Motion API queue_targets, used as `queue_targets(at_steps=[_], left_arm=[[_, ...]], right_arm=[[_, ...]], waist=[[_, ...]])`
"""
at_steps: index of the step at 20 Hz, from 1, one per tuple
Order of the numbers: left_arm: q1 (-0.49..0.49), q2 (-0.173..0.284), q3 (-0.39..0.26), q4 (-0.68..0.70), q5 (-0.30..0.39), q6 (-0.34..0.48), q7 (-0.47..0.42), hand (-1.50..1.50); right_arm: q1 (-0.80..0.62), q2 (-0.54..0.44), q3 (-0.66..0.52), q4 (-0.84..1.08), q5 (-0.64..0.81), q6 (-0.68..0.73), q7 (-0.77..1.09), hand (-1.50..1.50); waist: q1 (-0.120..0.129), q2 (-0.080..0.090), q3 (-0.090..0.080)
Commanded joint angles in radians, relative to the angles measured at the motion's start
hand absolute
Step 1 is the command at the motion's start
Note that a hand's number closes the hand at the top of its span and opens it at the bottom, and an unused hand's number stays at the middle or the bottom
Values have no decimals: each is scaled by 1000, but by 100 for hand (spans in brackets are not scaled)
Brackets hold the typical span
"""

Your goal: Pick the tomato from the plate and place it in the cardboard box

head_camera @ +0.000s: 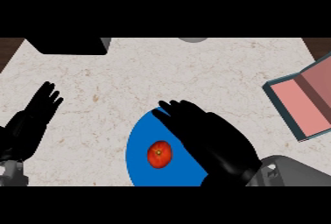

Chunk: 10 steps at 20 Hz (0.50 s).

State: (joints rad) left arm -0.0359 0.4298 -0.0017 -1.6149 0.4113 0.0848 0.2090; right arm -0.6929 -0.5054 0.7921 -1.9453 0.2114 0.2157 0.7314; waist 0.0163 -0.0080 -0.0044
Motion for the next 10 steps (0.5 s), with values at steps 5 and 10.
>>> queue_targets(at_steps=[5,10], left_arm=[[-13,4,44,16,15,-37,8,0],[-21,-18,38,-3,-20,0,36,0]], right_arm=[[-98,235,-11,58,-118,174,371,-150],[-139,262,-48,152,-138,244,381,-150]], waist=[[-14,6,3],[-12,6,4]])
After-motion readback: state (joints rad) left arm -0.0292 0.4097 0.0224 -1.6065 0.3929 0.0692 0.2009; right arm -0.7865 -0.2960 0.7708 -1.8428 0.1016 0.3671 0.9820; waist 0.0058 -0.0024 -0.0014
